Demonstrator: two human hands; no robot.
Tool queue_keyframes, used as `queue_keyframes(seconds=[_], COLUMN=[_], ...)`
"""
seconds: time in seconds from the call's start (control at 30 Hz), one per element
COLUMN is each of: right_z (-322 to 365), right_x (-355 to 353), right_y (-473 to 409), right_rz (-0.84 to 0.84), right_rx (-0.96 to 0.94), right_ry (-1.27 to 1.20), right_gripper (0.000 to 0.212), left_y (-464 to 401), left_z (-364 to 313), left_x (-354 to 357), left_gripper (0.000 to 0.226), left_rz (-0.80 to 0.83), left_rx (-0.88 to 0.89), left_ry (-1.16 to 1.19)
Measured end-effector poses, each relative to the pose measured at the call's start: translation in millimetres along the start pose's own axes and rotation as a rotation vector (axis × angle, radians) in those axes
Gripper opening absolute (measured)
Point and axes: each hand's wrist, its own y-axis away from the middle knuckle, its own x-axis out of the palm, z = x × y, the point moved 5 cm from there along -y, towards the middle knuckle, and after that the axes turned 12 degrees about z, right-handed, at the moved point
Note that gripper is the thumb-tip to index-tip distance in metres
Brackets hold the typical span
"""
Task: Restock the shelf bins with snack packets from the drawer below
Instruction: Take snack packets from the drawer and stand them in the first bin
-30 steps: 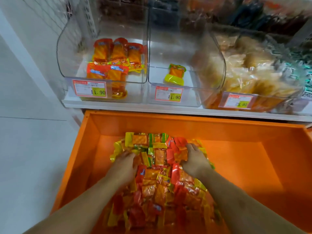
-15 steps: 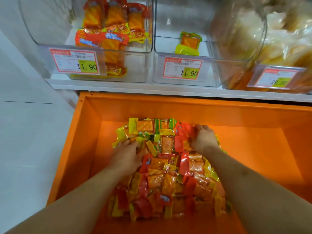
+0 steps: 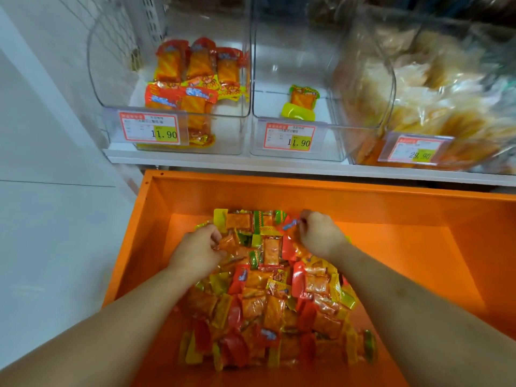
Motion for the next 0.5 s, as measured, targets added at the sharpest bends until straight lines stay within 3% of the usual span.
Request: queue_keyframes(seconds=[0.1,0.3,0.37,0.43,0.5], right_z=[25.9,88.6,105.1,121.0,135.0], right_x=[-19.7,-86.5,-113.3,-134.5,-148.5], right_y=[11.9,70.5,101.2,137.7,172.0], right_rz=[0.117,0.148,0.125,0.128,0.112], right_rx=[-0.056,-0.231,-0.264,-0.332,-0.4], right_ry=[-0.249,-0.363,-0.383,-0.41,-0.446], right_gripper=[0.031,0.037,0.033,0.03,0.038], left_y=[14.7,73.1,100.4,126.7,150.1], left_z=[-24.5,-88.4,-107.0,-118.2,-123.5], left_x=[-21.0,-82.3,-101.9,-115.7,-126.0], left_gripper=[0.022,0.02,0.031,0.058,0.07], left_rz=[0.052,0.078,0.108,0.178,0.221], left_rx=[0.064,0.168,0.207,0.249,0.283], left_ry=[0.172,0.283,0.296,0.316,0.314])
